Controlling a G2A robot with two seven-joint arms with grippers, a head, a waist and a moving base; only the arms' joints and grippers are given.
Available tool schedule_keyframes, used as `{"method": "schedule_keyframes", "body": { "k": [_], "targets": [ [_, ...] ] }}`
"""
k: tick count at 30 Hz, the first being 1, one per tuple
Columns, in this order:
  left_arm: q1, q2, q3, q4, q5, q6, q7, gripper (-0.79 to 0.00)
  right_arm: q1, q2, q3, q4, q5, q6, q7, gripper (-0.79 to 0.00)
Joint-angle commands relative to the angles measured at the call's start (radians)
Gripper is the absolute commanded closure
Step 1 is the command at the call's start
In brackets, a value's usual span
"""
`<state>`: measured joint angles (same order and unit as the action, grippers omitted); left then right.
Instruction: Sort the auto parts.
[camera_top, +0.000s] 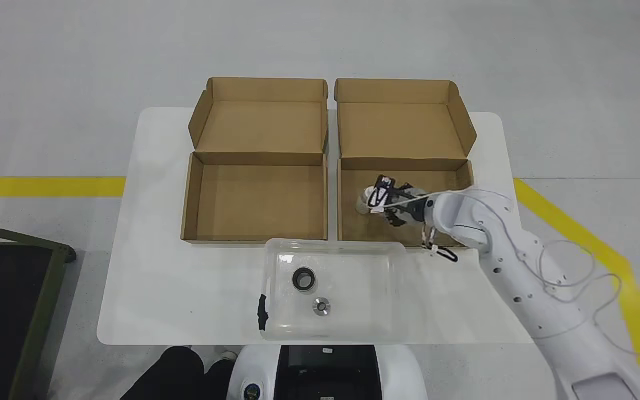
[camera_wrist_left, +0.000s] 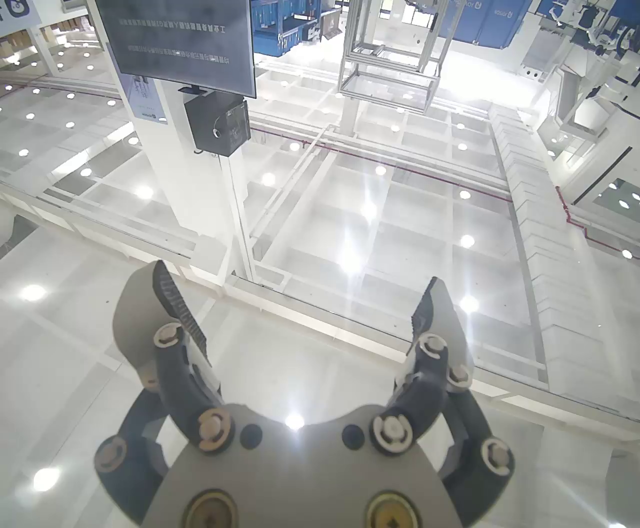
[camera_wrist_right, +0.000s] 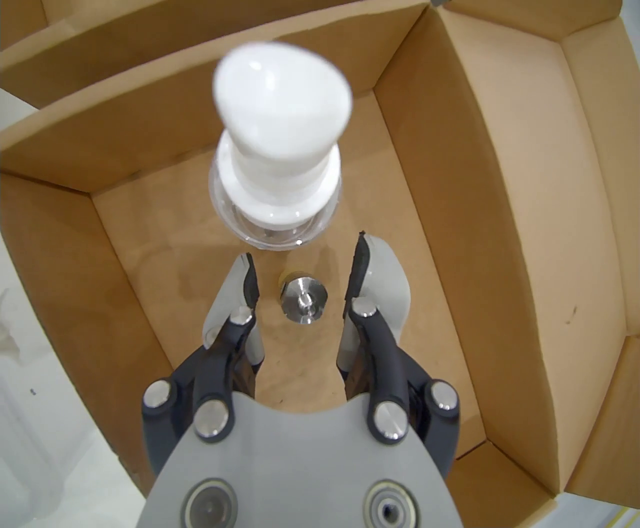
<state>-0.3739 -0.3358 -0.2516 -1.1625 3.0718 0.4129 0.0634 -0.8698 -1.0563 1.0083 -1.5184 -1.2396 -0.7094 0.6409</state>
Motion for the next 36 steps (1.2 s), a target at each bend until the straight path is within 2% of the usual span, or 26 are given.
{"method": "schedule_keyframes", "body": {
  "k": [1,5,7,22,29,36],
  "targets": [
    [0.000,0.000,0.000,0.000,0.000,0.000,0.000,-0.785,-0.014,0.004,0.014,-0.021,0.008,-0.001,0.004,-0.511],
    [0.000,0.000,0.000,0.000,0.000,0.000,0.000,-0.785,-0.057,0.016,0.057,-0.088,0.030,-0.004,0.012,-0.690],
    [0.000,0.000,0.000,0.000,0.000,0.000,0.000,-0.785,-0.081,0.022,0.081,-0.127,0.042,-0.008,0.015,-0.720],
    [0.000,0.000,0.000,0.000,0.000,0.000,0.000,-0.785,-0.297,0.069,0.278,-0.501,0.101,-0.043,0.000,-0.760],
    [0.000,0.000,0.000,0.000,0.000,0.000,0.000,-0.785,-0.364,0.077,0.257,-0.605,0.096,-0.130,-0.037,-0.767],
    [0.000,0.000,0.000,0.000,0.000,0.000,0.000,-0.785,-0.391,0.077,0.167,-0.618,0.077,-0.176,-0.033,-0.745]
  ]
}}
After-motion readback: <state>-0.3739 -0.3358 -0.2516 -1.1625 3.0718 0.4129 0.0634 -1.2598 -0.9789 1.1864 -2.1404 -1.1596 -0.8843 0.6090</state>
